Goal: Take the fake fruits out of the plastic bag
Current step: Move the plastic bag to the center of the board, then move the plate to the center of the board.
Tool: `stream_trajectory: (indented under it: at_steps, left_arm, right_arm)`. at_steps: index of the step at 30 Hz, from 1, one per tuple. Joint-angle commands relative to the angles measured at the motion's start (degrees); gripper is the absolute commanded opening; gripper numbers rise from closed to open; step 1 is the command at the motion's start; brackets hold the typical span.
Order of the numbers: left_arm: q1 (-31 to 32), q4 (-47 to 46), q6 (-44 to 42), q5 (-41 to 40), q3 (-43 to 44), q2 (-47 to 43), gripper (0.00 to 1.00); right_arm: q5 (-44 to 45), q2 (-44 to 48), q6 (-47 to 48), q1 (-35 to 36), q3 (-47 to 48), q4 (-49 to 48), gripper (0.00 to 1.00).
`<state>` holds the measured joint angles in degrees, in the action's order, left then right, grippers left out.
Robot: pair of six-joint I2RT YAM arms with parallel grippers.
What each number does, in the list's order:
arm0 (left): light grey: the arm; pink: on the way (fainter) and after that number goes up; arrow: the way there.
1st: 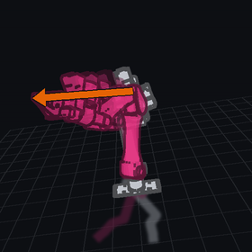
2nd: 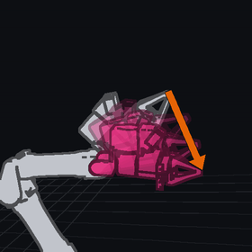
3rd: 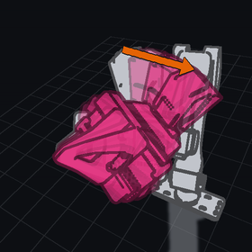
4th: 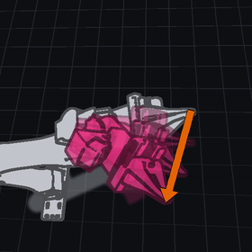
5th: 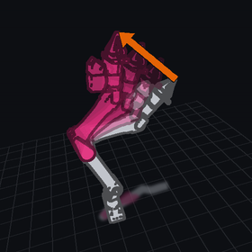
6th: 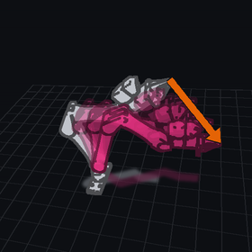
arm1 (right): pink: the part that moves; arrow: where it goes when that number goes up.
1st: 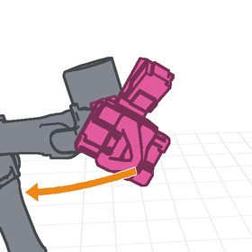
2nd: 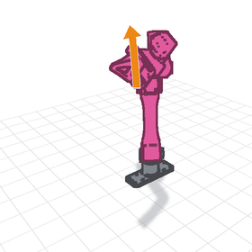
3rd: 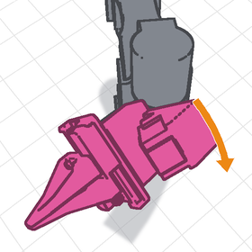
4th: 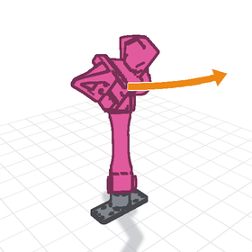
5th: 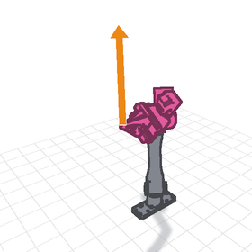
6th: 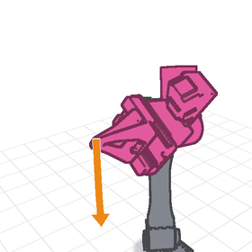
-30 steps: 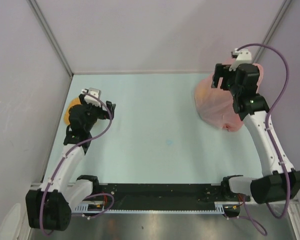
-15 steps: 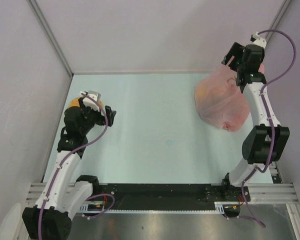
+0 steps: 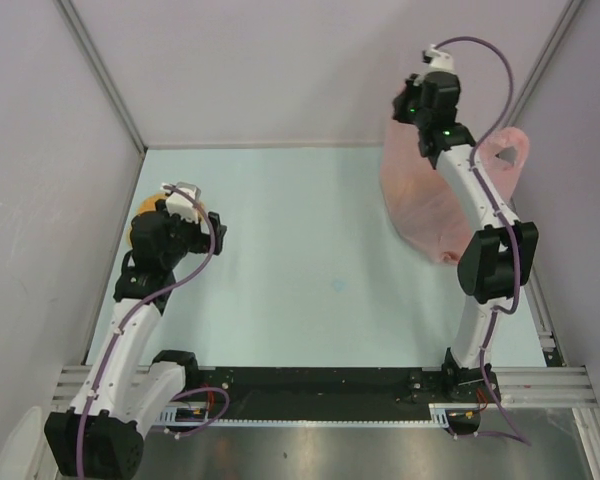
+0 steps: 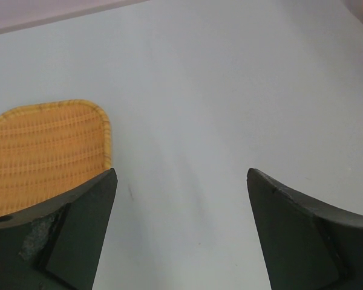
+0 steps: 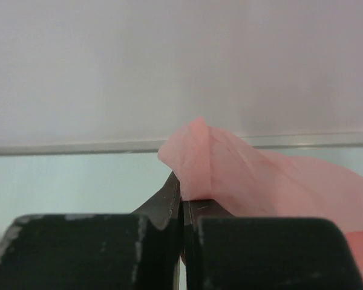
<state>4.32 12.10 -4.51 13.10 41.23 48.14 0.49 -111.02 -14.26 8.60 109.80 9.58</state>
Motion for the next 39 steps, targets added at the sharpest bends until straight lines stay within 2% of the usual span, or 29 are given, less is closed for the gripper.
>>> stream_trajectory:
  at_steps: [1, 3, 4, 5, 6, 7, 10, 11, 13, 15, 19, 22, 26, 31, 34, 39]
  left_arm:
    - [-1.6, -0.1, -5.0, -8.5, 2.8, 1.2, 0.93]
    - [-1.9, 0.0, -8.4, -10.6, 2.5, 3.1, 0.87]
    - [-1.8, 0.7, -11.5, -11.9, 2.4, 4.0, 0.84]
    - [-1.9, 1.7, -13.3, -12.9, 2.4, 4.8, 0.80]
    - [-2.4, 2.0, -15.1, -15.5, 1.9, 6.6, 0.78]
    - [-2.9, 2.3, -18.8, -16.3, 1.6, 7.2, 0.76]
    - [-6.3, -0.3, -26.8, -17.5, -2.1, 7.8, 0.77]
    - [-6.9, -0.5, -29.0, -17.1, -2.6, 8.4, 0.74]
    - [-7.6, -0.9, -35.5, -16.2, -4.3, 10.9, 0.71]
    - [-7.6, -3.5, -38.6, -17.1, -5.5, 13.5, 0.68]
    - [-7.0, -10.9, -44.7, -23.9, -4.6, 24.9, 0.63]
    - [-7.0, -11.5, -44.5, -26.4, -0.8, 30.3, 0.60]
    - [-6.8, -9.2, -43.6, -25.3, 3.4, 38.1, 0.56]
    - [-5.5, -14.8, -46.2, -27.6, 3.3, 43.3, 0.54]
    - [-5.2, -15.3, -46.6, -28.8, 4.4, 46.4, 0.44]
    - [-3.2, -19.8, -48.7, -30.8, 1.7, 47.3, 0.39]
  right_arm:
    - [-3.3, 1.4, 1.6, 9.3, 6.2, -3.3, 0.00]
    - [-2.4, -0.1, 1.7, 12.2, 8.3, -3.6, 0.00]
    - [-2.1, -0.7, 1.9, 13.0, 8.9, -3.5, 0.04]
    - [-1.8, -1.1, 1.9, 13.5, 9.6, -3.6, 0.17]
    - [-1.4, -1.6, 1.9, 13.9, 9.9, -3.2, 0.35]
    - [-1.5, -1.6, 1.9, 14.3, 10.1, -2.7, 0.59]
    - [-2.9, 1.6, 2.0, 14.3, 7.2, -2.1, 0.78]
    - [-3.3, 2.6, 2.4, 14.1, 5.8, -2.1, 0.80]
    - [-4.1, 5.6, 2.4, 13.3, 1.8, -2.2, 0.82]
    - [-5.0, 7.4, 2.2, 12.8, -1.2, -2.2, 0.83]
    - [-5.6, 11.3, 1.3, 11.6, -6.1, -2.5, 0.83]
    - [-7.1, 14.6, 1.2, 10.9, -9.7, -2.1, 0.84]
    - [-7.6, 17.4, 1.4, 10.0, -13.1, -2.6, 0.83]
    - [-7.4, 19.4, 2.0, 8.8, -14.8, -2.5, 0.83]
    - [-7.5, 19.9, 2.0, 8.0, -15.1, -2.1, 0.83]
    - [-7.7, 20.1, 1.8, 7.5, -15.5, -2.2, 0.84]
